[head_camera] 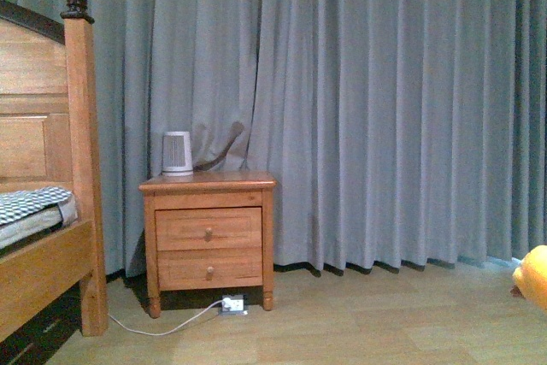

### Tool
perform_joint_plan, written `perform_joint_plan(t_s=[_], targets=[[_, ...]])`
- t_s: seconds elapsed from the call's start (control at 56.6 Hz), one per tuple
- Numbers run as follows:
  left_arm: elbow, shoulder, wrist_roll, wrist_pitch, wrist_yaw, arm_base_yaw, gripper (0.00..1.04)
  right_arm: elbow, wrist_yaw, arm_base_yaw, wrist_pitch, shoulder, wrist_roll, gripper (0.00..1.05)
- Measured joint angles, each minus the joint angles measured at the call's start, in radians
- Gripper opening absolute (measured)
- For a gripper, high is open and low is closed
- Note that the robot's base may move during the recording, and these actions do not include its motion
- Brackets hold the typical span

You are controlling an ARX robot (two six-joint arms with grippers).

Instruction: Put away toys

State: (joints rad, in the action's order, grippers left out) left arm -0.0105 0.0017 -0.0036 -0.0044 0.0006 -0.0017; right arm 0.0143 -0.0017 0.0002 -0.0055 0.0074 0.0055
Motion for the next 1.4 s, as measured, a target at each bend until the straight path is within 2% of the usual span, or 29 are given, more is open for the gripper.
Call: perform_joint_plan(t_s=[1.395], targets=[[0.0, 0.0, 0.0, 0.0, 0.0, 0.0, 0.98, 0.0, 0.0, 0.0, 0.0, 0.0, 0.0, 0.07]])
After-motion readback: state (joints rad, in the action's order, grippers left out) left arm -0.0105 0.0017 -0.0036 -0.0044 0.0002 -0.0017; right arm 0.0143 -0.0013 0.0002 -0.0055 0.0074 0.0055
